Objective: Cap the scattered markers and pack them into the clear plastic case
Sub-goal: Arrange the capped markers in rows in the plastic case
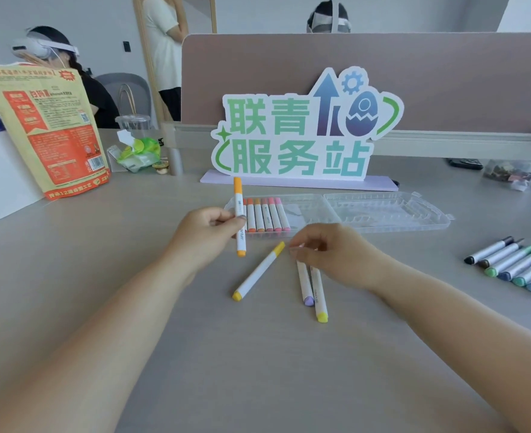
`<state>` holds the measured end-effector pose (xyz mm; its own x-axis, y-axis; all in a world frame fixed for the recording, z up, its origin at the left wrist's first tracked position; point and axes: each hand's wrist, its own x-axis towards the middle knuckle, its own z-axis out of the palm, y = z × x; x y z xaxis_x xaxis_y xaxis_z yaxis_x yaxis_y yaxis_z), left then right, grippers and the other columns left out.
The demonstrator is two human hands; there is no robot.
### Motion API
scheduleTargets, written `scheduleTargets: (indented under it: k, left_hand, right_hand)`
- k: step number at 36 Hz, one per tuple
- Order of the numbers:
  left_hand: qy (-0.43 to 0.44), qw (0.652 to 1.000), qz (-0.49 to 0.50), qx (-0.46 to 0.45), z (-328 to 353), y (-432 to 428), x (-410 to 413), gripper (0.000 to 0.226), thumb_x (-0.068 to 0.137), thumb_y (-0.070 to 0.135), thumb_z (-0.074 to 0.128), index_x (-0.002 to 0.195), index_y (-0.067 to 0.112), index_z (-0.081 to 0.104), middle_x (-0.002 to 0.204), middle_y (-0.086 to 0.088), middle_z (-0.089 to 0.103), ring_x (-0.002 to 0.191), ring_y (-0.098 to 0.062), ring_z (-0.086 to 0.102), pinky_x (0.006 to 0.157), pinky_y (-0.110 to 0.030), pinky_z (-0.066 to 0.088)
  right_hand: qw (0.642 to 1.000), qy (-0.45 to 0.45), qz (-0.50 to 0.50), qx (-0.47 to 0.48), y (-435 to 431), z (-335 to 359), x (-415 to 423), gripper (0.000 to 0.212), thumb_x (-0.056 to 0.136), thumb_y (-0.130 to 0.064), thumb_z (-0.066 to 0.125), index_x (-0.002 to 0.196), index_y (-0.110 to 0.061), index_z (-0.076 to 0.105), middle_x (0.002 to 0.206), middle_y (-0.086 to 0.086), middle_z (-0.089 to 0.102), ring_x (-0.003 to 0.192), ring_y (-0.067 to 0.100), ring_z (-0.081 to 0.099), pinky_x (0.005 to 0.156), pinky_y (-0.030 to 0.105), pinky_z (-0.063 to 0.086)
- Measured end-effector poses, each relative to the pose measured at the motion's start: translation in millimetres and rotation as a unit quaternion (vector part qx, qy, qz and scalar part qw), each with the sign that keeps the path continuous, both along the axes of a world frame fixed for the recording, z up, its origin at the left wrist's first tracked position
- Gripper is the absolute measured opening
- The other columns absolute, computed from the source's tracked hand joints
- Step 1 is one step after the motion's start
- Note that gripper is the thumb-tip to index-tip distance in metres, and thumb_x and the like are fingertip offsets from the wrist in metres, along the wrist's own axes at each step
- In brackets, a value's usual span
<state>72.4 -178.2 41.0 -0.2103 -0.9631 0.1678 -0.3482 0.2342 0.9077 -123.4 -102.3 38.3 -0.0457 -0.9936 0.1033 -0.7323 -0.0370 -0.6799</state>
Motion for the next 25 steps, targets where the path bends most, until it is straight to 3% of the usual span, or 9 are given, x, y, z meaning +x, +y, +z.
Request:
scheduleTargets:
  k: [2, 5, 8, 12, 17, 21, 25]
  left_hand:
    - [-0.002, 1.0, -0.001, -0.002, -0.8, -0.4, -0.2, 0.012, 0.089, 0.027, 0.063, 0.08, 0.022, 0.067, 0.076, 0.011, 0.064, 0.067, 0.002, 0.054, 0.067, -0.015, 0.041]
    - [-0.001, 1.0, -0.002, -0.007, -1.4, -0.4, 0.5, 0.011, 0.089, 0.026, 0.064, 0.08, 0.022, 0.067, 0.079, 0.008, 0.065, 0.068, 0.002, 0.056, 0.065, -0.013, 0.041]
    - [0.004, 1.0, 0.0, -0.013, -1.5, -1.3, 2.8, 0.011, 0.089, 0.026, 0.064, 0.079, 0.022, 0.066, 0.081, 0.005, 0.067, 0.071, -0.003, 0.058, 0.067, -0.014, 0.041]
    - [0.023, 1.0, 0.005, -0.015, -1.7, -4.7, 6.1, 0.013, 0.089, 0.023, 0.064, 0.076, 0.022, 0.066, 0.08, 0.004, 0.068, 0.074, -0.008, 0.059, 0.068, -0.016, 0.042]
    - [0.022, 1.0, 0.005, -0.011, -5.4, -8.0, 8.4, 0.014, 0.088, 0.023, 0.066, 0.074, 0.025, 0.065, 0.08, 0.007, 0.068, 0.074, -0.006, 0.06, 0.069, -0.016, 0.043]
    - [0.018, 1.0, 0.002, -0.01, -6.5, -8.2, 7.6, 0.01, 0.088, 0.023, 0.066, 0.078, 0.023, 0.066, 0.082, 0.007, 0.068, 0.076, -0.004, 0.061, 0.064, -0.007, 0.043]
    - [0.017, 1.0, 0.001, -0.01, -7.0, -6.5, 6.3, 0.01, 0.089, 0.023, 0.065, 0.078, 0.023, 0.065, 0.081, 0.01, 0.066, 0.073, 0.003, 0.058, 0.053, 0.003, 0.037]
  right_hand:
    - [0.997, 0.062, 0.037, 0.021, 1.2, 2.0, 13.7, 0.018, 0.09, -0.045, 0.053, 0.105, -0.042, 0.062, 0.088, -0.016, 0.059, 0.073, 0.001, 0.054, 0.081, 0.023, 0.045]
    - [0.98, 0.178, 0.087, 0.023, 1.9, 6.1, 35.8, 0.03, 0.095, -0.049, 0.041, 0.121, -0.042, 0.056, 0.094, -0.017, 0.055, 0.08, -0.005, 0.055, 0.092, 0.026, 0.04]
    - [0.963, 0.256, 0.089, -0.003, -5.9, 1.7, 48.0, 0.034, 0.095, -0.053, 0.036, 0.112, -0.035, 0.06, 0.098, -0.008, 0.057, 0.105, 0.014, 0.05, 0.095, 0.035, 0.037]
    - [0.95, 0.305, 0.057, -0.022, -10.4, 0.4, 50.0, 0.029, 0.092, -0.054, 0.043, 0.094, -0.031, 0.059, 0.096, -0.005, 0.06, 0.098, 0.018, 0.05, 0.082, 0.033, 0.036]
    - [0.951, 0.307, 0.024, 0.007, -9.2, 8.4, 42.3, 0.012, 0.087, -0.038, 0.052, 0.095, -0.031, 0.058, 0.097, -0.006, 0.063, 0.094, 0.018, 0.056, 0.076, 0.032, 0.046]
    - [0.957, 0.287, 0.008, 0.046, -7.6, 13.6, 34.4, 0.024, 0.082, -0.033, 0.059, 0.105, -0.031, 0.053, 0.098, -0.008, 0.061, 0.089, 0.017, 0.056, 0.079, 0.035, 0.051]
    - [0.964, 0.256, -0.026, 0.064, -8.5, 11.7, 28.8, 0.027, 0.078, -0.033, 0.064, 0.102, -0.025, 0.054, 0.098, -0.007, 0.06, 0.091, 0.017, 0.058, 0.08, 0.035, 0.051]
